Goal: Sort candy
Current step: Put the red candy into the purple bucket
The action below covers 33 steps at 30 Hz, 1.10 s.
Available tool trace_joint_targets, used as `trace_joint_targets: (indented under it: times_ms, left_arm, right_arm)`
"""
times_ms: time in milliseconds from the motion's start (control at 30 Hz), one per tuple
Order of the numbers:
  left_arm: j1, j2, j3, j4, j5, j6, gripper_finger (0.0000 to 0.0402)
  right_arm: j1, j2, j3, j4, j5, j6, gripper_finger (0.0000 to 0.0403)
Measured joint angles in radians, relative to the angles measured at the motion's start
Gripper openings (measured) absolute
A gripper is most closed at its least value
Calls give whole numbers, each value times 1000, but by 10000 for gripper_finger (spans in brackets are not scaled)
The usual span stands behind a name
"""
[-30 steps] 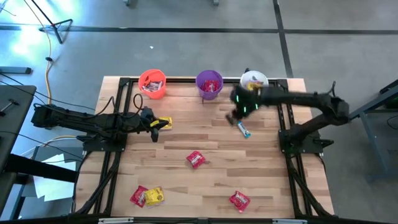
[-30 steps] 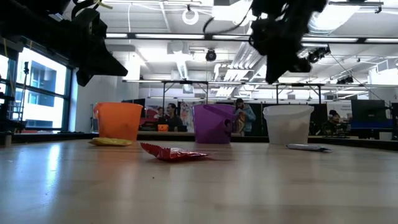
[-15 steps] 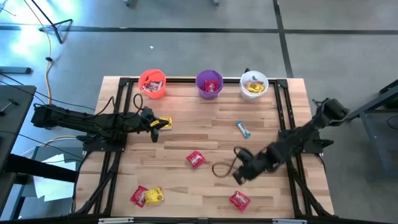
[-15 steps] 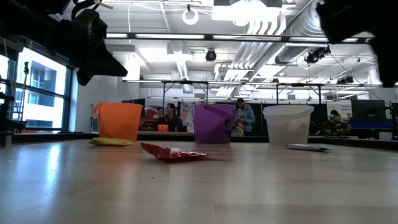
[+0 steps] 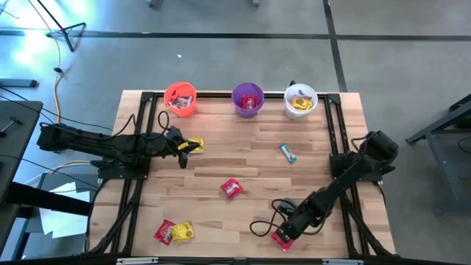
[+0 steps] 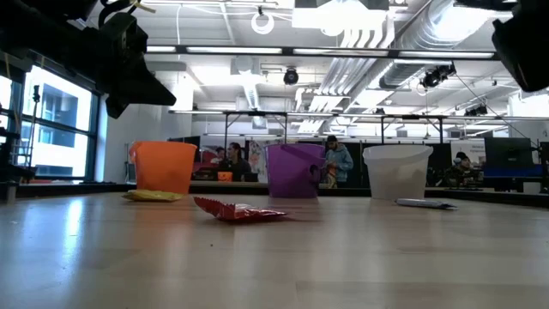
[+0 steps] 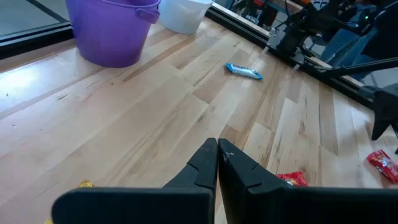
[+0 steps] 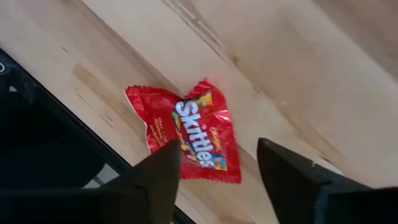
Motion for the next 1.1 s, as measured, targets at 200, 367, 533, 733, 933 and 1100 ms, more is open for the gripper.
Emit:
trace_joint_targets:
  times_ms: [200, 367, 533, 733, 933, 1100]
  left_arm:
    - [0, 0, 0, 0, 13, 0, 0]
    - [0, 0, 0, 0, 33, -3, 0]
    - [0, 0, 0, 0, 33, -3, 0]
    - [0, 0, 0, -1, 35, -3, 0]
    - [0, 0, 0, -7, 35, -3, 0]
    - [0, 0, 0, -7, 35, -3, 0]
  right_arm:
    - [0, 32, 1, 28, -16, -7, 233]
    - [0, 37, 1, 29, -15, -19, 234]
    - [21, 39, 1, 29, -13, -19, 234]
    - [64, 96, 2, 82, -14, -16, 234]
    - [74, 150, 24, 103, -12, 15, 224]
    - [75, 158, 65, 25, 28, 19, 162]
